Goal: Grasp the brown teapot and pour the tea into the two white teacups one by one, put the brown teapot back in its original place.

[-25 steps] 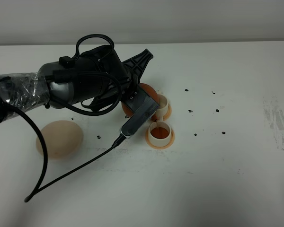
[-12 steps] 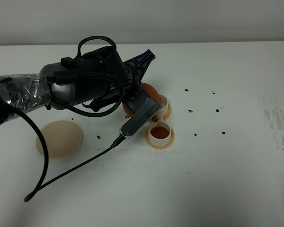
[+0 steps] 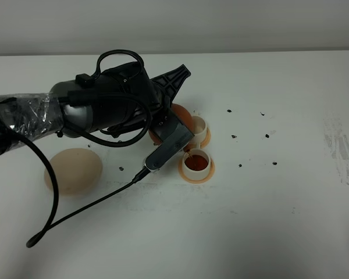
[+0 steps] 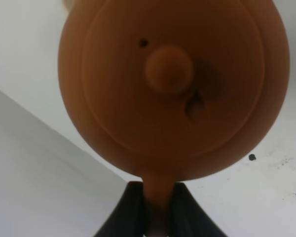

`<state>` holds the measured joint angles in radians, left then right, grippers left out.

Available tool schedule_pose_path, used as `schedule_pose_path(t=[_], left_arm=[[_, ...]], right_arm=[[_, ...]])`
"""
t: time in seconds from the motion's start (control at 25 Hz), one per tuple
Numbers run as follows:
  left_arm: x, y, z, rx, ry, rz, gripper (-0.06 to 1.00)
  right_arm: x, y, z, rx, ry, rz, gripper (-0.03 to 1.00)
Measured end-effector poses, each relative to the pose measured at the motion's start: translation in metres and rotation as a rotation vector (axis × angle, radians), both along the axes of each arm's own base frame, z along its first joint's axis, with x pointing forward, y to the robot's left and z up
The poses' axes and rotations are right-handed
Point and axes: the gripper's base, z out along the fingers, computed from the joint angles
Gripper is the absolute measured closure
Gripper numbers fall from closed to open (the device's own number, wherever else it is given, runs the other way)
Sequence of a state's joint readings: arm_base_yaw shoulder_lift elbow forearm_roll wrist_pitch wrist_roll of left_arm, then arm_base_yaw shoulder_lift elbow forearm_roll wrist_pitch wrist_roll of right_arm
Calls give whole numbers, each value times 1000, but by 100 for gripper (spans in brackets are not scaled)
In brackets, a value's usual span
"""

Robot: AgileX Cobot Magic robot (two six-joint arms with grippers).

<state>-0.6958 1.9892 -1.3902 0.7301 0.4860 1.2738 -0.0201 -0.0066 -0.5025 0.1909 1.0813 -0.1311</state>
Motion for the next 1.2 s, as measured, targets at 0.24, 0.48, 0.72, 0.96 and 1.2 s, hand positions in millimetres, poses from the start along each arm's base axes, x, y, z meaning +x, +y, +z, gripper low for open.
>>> schedule_pose_path(t=[0.24, 0.48, 0.72, 0.96, 1.2], left_arm=[[0, 0, 0, 3, -5, -5, 82], [1, 0, 1, 13, -20, -20, 82], [2, -2, 2, 13, -38, -42, 82], [2, -2, 2, 9, -40, -46, 82], [2, -2, 2, 21, -44, -60, 82]], right_arm=[[0, 0, 0, 0, 0, 0, 54], [0, 0, 0, 0, 0, 0, 54], [0, 0, 0, 0, 0, 0, 54], [0, 0, 0, 0, 0, 0, 54], [0, 0, 0, 0, 0, 0, 54]])
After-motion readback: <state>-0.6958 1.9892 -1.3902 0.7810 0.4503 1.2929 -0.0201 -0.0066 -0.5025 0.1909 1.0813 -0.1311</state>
